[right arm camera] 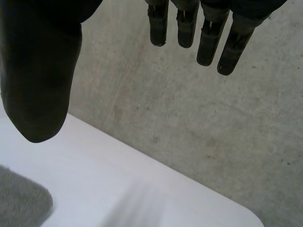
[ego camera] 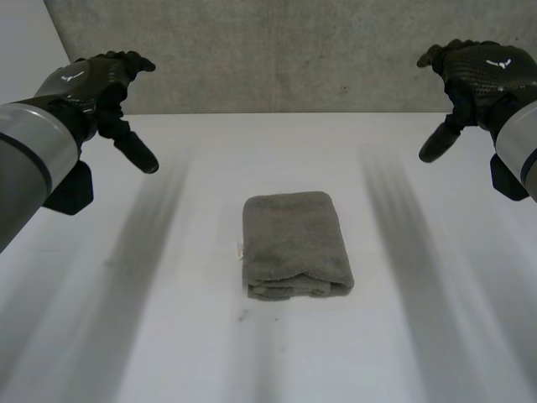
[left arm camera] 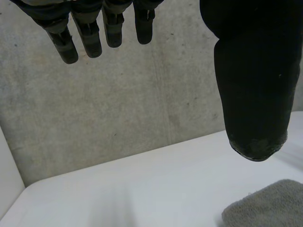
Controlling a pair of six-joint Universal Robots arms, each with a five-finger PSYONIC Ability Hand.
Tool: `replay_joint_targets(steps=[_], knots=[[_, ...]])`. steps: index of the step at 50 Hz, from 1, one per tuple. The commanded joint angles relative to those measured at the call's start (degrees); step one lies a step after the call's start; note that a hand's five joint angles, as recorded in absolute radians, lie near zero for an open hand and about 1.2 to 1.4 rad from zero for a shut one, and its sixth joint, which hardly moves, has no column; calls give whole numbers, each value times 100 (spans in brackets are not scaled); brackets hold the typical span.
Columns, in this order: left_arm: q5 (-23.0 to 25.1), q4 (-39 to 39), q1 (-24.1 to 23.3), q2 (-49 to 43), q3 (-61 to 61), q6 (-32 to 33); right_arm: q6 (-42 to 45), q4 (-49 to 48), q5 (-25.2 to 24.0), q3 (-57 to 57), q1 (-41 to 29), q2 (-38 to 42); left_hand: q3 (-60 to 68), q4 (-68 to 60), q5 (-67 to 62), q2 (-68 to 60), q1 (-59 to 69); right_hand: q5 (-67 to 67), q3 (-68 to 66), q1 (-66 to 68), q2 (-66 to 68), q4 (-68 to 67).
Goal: Fold the towel.
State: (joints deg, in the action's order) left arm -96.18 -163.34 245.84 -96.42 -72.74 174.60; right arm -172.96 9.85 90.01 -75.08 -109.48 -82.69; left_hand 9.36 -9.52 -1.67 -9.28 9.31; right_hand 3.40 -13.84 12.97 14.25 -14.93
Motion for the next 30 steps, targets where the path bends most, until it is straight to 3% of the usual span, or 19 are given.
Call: replay_joint_targets(steps=[1, 30], knots=[[3, -32, -71, 115, -161, -5, 184, -70, -1, -243, -21, -46, 64, -48, 167, -72, 69, -340, 384, -297, -425, 493], [38, -269, -203, 97, -398, -5, 166, -220, -10, -376, -109, -63, 64, -48, 167, -72, 69, -340, 384, -297, -425, 493]])
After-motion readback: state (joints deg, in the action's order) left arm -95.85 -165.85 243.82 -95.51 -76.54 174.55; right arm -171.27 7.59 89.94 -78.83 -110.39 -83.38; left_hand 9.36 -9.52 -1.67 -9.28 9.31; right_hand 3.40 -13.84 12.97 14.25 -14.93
